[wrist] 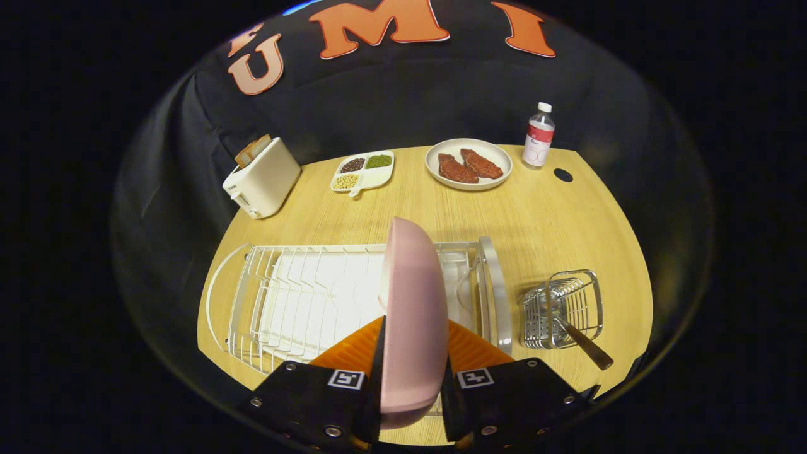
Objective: Take the plate from the dish rack, then take the spoon from the basket and place it into the plate.
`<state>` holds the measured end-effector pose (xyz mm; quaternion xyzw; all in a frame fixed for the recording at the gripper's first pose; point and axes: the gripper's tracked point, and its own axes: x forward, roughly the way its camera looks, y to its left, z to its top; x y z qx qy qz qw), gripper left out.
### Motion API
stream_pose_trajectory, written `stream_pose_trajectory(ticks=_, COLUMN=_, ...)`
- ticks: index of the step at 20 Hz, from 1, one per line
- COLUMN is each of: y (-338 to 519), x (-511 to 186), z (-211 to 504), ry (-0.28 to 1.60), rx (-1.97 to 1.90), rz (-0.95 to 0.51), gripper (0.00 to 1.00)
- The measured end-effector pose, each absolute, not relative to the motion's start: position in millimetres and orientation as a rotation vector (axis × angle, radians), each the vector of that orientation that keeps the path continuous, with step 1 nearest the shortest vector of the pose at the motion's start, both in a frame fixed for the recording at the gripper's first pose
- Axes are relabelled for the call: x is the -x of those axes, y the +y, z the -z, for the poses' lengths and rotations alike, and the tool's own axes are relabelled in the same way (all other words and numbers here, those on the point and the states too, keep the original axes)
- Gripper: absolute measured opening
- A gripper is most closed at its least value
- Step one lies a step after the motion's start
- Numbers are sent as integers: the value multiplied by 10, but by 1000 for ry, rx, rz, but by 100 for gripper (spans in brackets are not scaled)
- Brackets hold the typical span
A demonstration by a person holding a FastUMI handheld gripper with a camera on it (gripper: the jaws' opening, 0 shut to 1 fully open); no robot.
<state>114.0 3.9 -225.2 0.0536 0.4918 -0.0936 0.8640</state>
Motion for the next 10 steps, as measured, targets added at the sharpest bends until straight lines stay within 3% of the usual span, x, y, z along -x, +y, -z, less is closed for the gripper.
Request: stream_pose_trajectory(ticks=10, y=-96, x=-1132, z=1667, ry=919, rx=-86, rz=283, gripper=31)
